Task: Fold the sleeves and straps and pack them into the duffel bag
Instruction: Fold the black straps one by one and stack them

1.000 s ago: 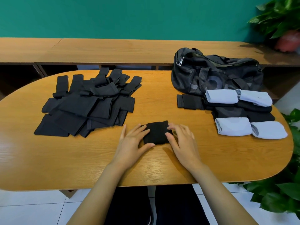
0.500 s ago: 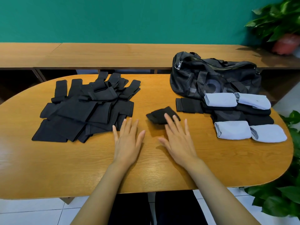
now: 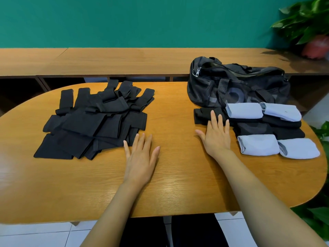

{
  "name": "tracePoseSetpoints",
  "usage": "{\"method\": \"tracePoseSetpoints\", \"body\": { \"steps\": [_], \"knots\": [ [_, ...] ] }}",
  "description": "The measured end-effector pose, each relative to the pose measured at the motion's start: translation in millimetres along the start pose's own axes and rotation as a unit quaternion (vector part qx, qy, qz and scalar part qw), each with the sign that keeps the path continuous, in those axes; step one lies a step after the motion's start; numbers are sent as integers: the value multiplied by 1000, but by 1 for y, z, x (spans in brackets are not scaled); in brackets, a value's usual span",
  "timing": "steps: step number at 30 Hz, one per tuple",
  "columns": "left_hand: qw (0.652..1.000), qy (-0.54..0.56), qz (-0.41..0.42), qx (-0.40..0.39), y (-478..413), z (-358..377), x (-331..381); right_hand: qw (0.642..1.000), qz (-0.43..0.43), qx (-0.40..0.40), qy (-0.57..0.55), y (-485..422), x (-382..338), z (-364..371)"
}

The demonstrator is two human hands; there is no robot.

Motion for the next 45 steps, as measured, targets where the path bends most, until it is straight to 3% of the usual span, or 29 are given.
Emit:
{"method": "tracePoseSetpoints", "body": {
  "steps": [6, 13, 20, 28, 37, 45],
  "knots": [
    [1000, -1, 3, 4, 1, -1, 1, 996, -18, -37, -83, -4, 3, 1],
    [999, 7, 19, 35, 2, -3, 1, 986, -81, -19, -141, 12, -8, -7],
    [995, -50, 7, 84, 9, -17, -7, 968, -177, -40, -171, 46, -67, -15],
    [992, -102, -43, 62, 12, -17, -35, 941, -252, -116, -192, 49, -138, -15],
    [993, -91, -55, 57, 13, -20, -35, 949, -264, -112, -133, 36, -167, -9],
    [993, -84, -70, 42, 12, -23, -36, 956, -233, -59, -167, 57, -107, 0]
  ]
}}
Point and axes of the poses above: each hand's wrist, its own y-axis away from the middle knuckle, its own z-axis out of the palm, x = y × z, the point moved 2 cm from there along -y, towards the middle knuckle, and after that the axes turned 8 degrees about z, right-handed, at the moved point
